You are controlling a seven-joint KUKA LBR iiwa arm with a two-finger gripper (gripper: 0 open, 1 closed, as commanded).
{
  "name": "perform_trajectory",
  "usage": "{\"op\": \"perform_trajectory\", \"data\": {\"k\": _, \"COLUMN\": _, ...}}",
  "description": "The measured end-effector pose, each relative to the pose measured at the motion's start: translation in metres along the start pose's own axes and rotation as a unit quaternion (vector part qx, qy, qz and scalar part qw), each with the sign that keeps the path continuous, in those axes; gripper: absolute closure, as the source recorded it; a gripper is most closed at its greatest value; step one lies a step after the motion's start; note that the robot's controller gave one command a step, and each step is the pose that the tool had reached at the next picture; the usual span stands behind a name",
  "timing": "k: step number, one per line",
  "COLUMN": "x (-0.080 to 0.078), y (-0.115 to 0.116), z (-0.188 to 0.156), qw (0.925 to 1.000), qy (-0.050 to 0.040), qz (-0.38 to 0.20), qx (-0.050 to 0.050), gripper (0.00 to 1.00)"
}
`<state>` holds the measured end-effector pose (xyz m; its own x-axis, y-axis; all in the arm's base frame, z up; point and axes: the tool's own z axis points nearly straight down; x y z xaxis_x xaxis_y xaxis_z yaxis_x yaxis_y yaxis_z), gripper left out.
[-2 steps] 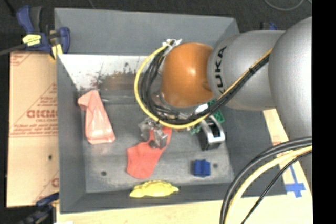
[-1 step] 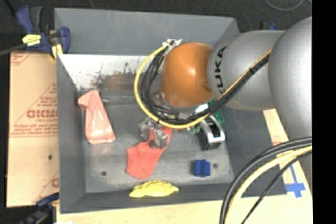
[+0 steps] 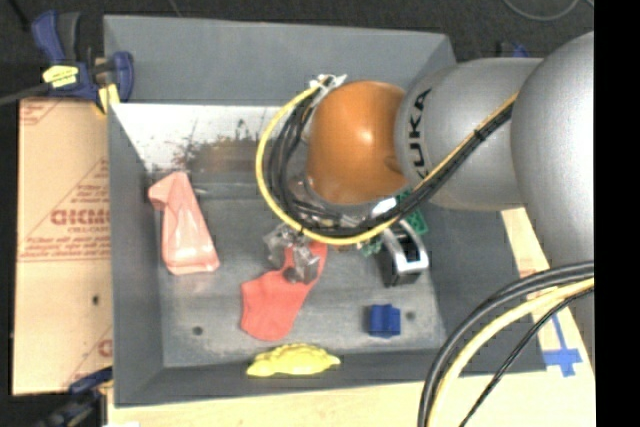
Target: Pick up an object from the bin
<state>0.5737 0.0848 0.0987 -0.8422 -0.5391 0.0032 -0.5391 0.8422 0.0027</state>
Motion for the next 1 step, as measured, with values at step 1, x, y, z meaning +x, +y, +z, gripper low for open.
{"op": "perform_trajectory", "data": {"k": 1, "x": 0.0, "y": 0.0, "z": 0.0, "qw": 1.0, "qy": 0.0001, "qz": 0.0, "qx": 0.0, "gripper": 1.0}}
